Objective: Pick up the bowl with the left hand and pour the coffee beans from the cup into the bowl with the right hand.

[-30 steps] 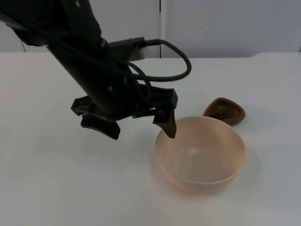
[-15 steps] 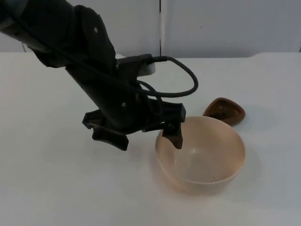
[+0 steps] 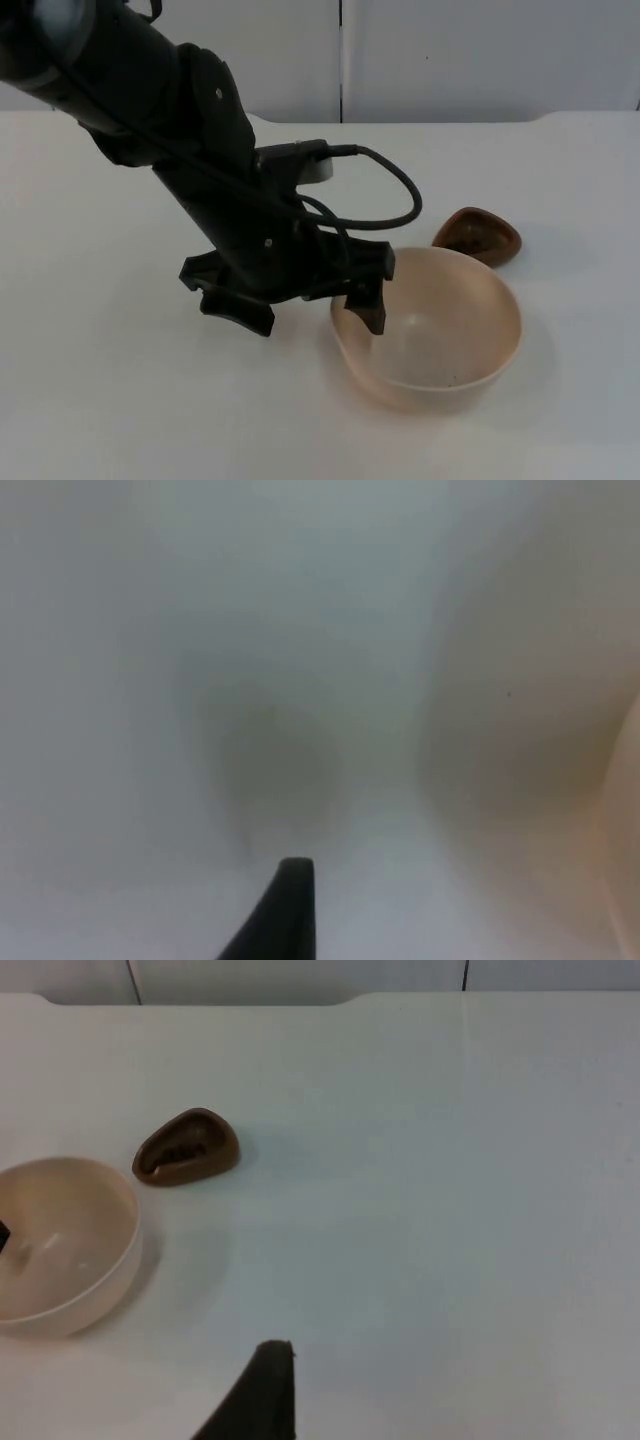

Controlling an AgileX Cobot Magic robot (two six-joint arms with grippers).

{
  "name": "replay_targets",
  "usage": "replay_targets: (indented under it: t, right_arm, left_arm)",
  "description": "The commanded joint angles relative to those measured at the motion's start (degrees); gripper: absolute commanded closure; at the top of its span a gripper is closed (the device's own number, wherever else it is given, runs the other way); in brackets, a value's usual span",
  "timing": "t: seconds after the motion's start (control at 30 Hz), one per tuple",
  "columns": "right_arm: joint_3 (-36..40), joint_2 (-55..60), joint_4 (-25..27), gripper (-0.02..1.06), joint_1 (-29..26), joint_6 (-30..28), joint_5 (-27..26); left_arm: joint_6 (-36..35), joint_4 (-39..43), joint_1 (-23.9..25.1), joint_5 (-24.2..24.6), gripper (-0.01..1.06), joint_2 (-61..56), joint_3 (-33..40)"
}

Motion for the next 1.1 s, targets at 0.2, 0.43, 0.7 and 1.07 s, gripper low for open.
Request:
replay_targets:
  t: [0.2,0.43,0.7,1.07]
  right_arm:
    - [0.3,-0.2,-0.3,-0.01,-0.2,0.0,-0.3]
    - [0.3,-0.2,-0.3,-0.01,-0.2,0.0,-0.3]
    - [0.3,-0.2,-0.3,-0.01,-0.2,0.0,-0.3]
    - [0.3,-0.2,-0.3,-0.01,-0.2,0.0,-0.3]
  left_arm:
    - [-0.2,-0.3,-0.2,-0.5,0.49,-0.2,-0.3]
    - [-0.2,-0.4,-0.2,-0.3,0.98,-0.4,-0.3]
    - [-0.2,-0.3,-0.2,0.6,1.05,-1.4,-0.3]
    - [-13.1,17.5,-0.1,4.2,1.05,-9.2,-0.3]
